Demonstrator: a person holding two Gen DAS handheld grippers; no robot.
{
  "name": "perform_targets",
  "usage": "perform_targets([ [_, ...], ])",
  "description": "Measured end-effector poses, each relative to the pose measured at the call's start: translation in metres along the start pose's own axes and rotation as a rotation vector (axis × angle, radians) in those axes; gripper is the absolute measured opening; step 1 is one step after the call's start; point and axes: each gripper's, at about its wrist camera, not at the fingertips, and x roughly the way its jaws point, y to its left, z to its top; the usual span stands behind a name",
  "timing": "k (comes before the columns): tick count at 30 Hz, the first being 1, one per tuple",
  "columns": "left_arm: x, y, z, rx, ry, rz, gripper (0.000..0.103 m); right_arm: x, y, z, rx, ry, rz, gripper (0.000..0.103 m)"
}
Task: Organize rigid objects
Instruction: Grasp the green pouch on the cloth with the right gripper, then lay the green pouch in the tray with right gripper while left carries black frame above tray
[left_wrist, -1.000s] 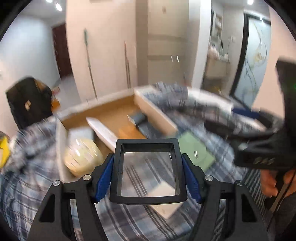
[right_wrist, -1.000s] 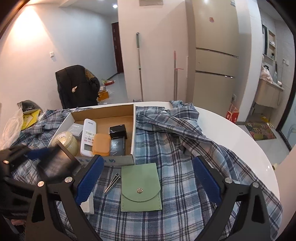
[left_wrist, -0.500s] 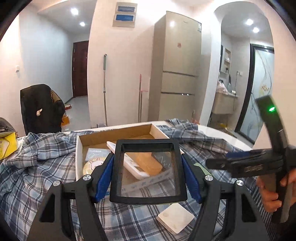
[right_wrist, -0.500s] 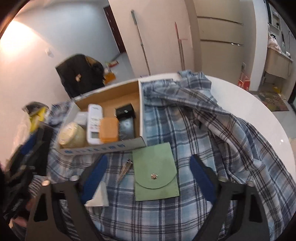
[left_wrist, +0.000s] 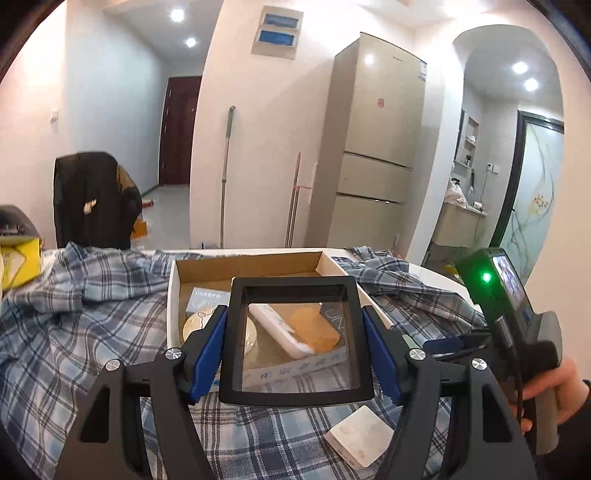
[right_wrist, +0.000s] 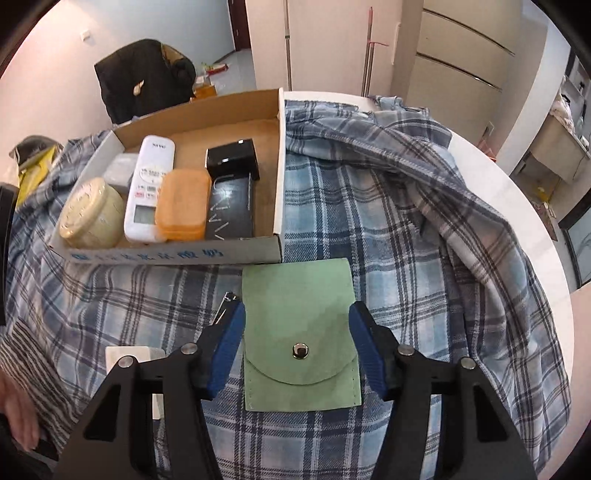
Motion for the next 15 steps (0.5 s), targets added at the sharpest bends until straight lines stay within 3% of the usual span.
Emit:
perform_targets([
  [15,0.005,0.001,-0.001,-0.023,0.021,-0.007,0.072,0.014,0.006,0.002,-0.064,0.019,-0.044,0.07],
])
